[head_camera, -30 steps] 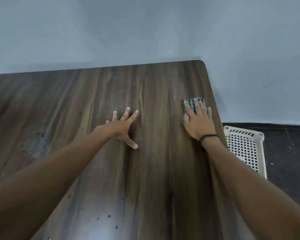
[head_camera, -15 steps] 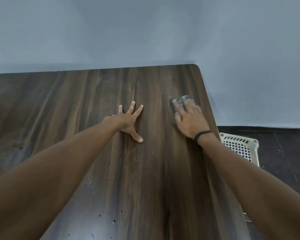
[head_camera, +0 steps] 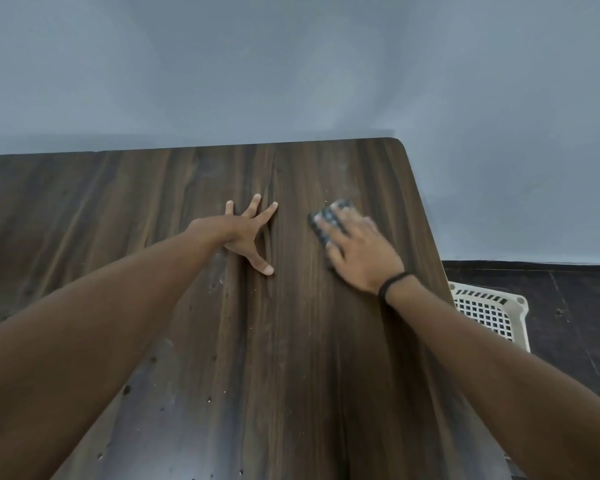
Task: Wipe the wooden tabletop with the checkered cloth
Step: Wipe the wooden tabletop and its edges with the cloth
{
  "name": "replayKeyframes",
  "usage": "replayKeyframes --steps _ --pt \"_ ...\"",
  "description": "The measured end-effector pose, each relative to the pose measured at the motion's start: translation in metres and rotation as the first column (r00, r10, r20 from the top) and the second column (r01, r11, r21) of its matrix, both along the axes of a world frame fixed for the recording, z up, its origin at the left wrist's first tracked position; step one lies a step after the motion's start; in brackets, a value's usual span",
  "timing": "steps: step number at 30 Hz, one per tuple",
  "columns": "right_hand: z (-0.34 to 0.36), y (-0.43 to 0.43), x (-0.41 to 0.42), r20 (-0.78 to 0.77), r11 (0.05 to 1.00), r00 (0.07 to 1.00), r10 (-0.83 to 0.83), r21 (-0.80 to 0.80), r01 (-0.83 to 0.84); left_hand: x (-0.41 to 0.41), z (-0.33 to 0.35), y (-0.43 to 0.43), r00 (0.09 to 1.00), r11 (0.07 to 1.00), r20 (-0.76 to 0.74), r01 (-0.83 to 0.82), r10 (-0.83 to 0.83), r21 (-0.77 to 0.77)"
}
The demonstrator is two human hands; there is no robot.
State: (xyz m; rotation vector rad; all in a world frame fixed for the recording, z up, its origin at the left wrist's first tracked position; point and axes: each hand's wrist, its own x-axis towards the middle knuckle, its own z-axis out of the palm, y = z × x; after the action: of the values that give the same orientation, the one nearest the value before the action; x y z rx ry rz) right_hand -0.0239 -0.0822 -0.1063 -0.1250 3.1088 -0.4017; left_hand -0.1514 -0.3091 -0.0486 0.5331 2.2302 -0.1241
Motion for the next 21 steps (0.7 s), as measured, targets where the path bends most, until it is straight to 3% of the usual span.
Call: replayKeyframes --steps 3,7,11,15,16,19,21 --pt "0.009 0.020 -0.041 0.078 0.952 0.951 -0.299 -0.043 0.303 -0.010 -0.002 0.003 1.000 1.000 -0.013 -0.008 0.008 0.000" --pt "-0.005 -0.008 -0.014 -0.010 0.997 0.999 -0.038 0.062 0.039 -0.020 -0.005 0.002 1.000 1.000 -0.009 -0.001 0.001 -0.001" --pt "0.008 0.022 -0.050 0.043 0.951 0.950 -0.308 0.032 0.307 -0.030 -0.001 0.000 1.000 1.000 -0.009 -0.005 0.005 0.006" --pt "-0.005 -0.014 -0.021 -0.021 0.998 1.000 0.006 0.057 -0.005 -0.035 -0.005 -0.004 1.000 1.000 -0.005 -0.009 0.009 0.018" --pt "-0.003 -0.003 -0.028 -0.023 0.999 1.000 -0.003 0.046 0.004 -0.035 -0.006 -0.004 1.000 1.000 -0.006 -0.011 0.012 0.019" --pt "0.005 0.018 -0.070 0.031 0.947 0.947 -0.321 -0.017 0.321 -0.034 -0.006 -0.003 1.000 1.000 -0.011 0.002 -0.002 0.008" --pt "0.000 -0.008 -0.065 0.019 0.969 0.968 -0.248 0.013 0.248 -0.035 -0.005 -0.003 1.000 1.000 -0.009 0.009 -0.009 0.005"
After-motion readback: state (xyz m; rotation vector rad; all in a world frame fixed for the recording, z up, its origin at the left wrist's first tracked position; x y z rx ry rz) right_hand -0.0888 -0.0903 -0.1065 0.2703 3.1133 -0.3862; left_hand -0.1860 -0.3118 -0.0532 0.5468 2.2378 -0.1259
